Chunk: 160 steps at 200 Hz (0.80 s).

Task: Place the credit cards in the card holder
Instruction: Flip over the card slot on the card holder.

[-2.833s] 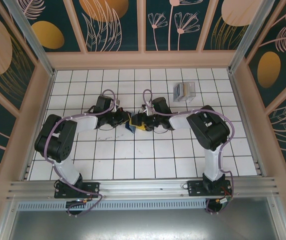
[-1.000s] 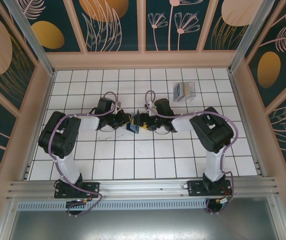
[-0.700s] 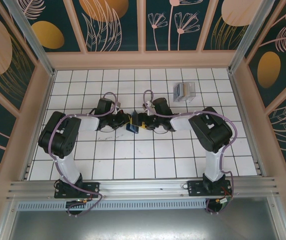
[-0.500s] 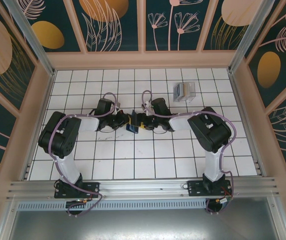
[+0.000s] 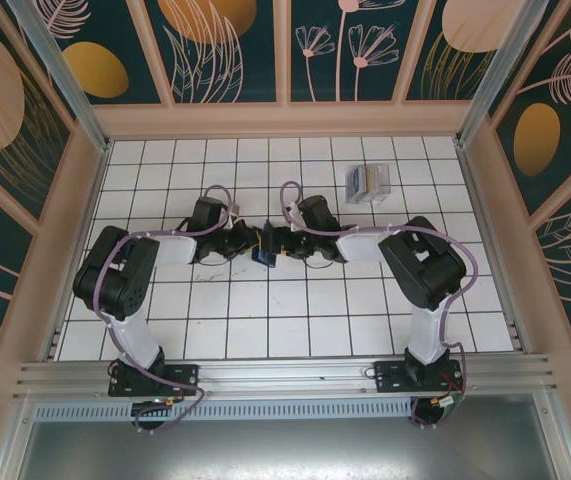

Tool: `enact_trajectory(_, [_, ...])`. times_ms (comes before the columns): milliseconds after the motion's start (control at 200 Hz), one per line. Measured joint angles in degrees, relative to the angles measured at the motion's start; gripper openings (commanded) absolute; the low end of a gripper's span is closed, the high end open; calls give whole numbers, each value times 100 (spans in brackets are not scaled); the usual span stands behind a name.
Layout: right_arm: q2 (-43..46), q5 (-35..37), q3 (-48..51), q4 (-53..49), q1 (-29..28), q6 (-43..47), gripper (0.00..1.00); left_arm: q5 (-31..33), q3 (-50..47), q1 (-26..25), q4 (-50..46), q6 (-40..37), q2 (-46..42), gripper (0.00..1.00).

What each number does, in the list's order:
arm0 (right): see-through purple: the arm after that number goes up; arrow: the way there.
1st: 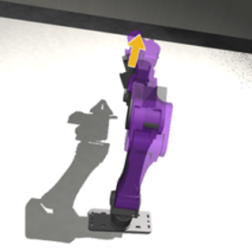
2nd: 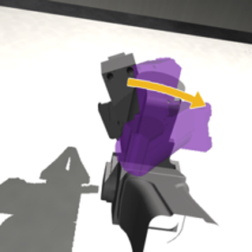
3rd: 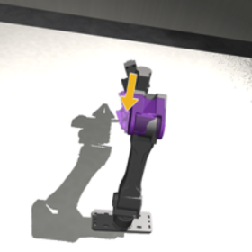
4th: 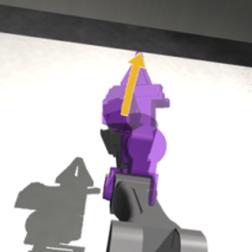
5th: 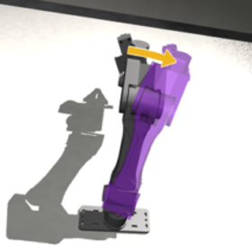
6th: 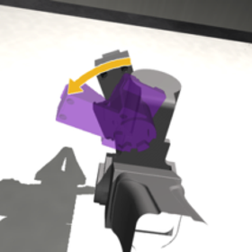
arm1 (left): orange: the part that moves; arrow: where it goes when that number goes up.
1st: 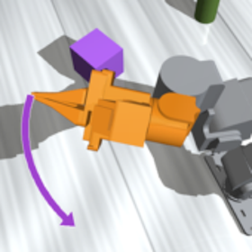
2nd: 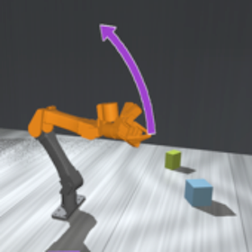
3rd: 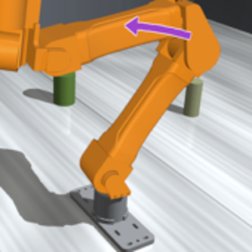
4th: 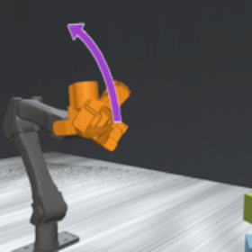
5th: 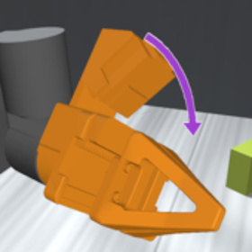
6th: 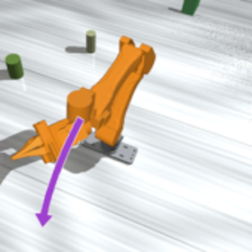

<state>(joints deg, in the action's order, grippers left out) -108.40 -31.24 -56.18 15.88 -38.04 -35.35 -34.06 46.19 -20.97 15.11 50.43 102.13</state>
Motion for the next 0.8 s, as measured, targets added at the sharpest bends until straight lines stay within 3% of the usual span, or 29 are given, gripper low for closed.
enact_trajectory(290, [210,310,136,-273,72,223,71,7,-120,0,-227,35,-621,0])
enact_trajectory(360, [210,203,258,-146,87,173,73,0,-216,-2,-186,94,-616,0])
enact_trajectory(430, [210,26,387,37,98,63,82,4,-297,-4,-195,138,-603,0])
enact_trajectory(616, [210,-533,599,610,153,-131,82,46,-302,-4,-245,136,-544,0])
enact_trajectory(801, [179,-625,459,562,120,-57,82,46,-302,-4,-291,140,-468,0])
